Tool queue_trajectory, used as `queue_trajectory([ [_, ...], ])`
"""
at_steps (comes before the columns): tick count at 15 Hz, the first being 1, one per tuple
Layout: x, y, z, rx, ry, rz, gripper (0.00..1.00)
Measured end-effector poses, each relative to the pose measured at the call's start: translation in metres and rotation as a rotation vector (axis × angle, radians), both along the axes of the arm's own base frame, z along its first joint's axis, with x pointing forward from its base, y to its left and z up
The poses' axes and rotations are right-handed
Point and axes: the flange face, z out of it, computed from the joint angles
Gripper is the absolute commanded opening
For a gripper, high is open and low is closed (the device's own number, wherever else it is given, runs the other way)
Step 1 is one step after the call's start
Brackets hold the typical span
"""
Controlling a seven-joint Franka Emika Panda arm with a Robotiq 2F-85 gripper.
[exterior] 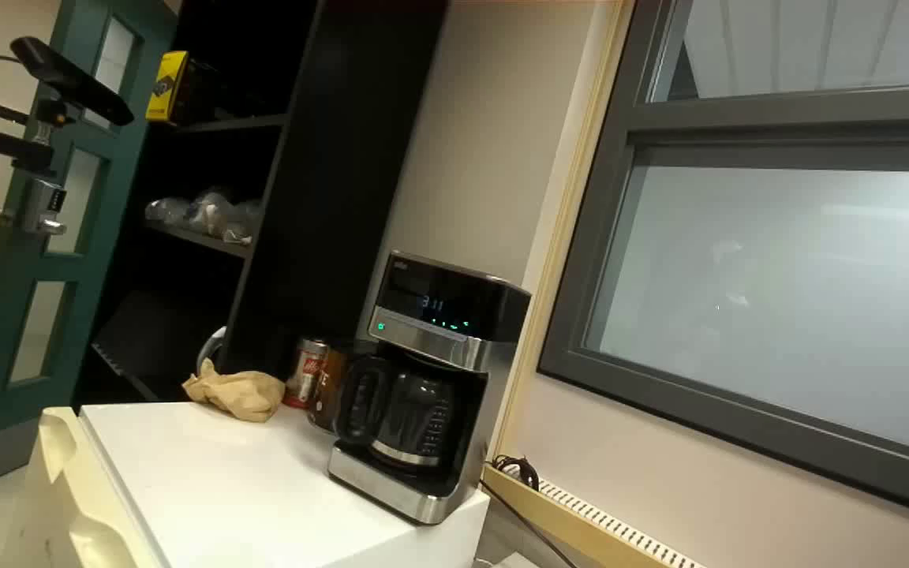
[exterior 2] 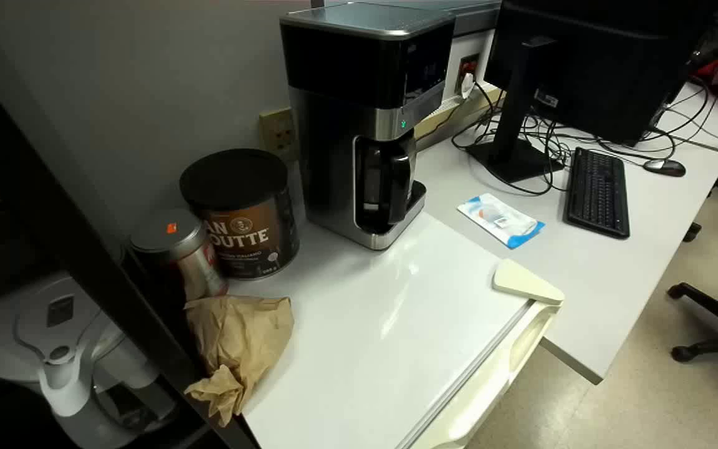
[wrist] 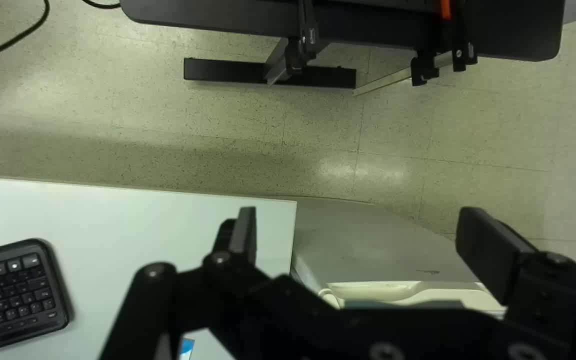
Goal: Flip a switch on the right side of the coffee maker
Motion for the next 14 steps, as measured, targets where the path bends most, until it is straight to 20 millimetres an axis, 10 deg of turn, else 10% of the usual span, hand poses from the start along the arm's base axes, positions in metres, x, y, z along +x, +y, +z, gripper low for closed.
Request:
queue_trajectory([
  [14, 0.0095, 0.0030, -0.0021, -0.021, -0.014, 0.011, 1.00],
])
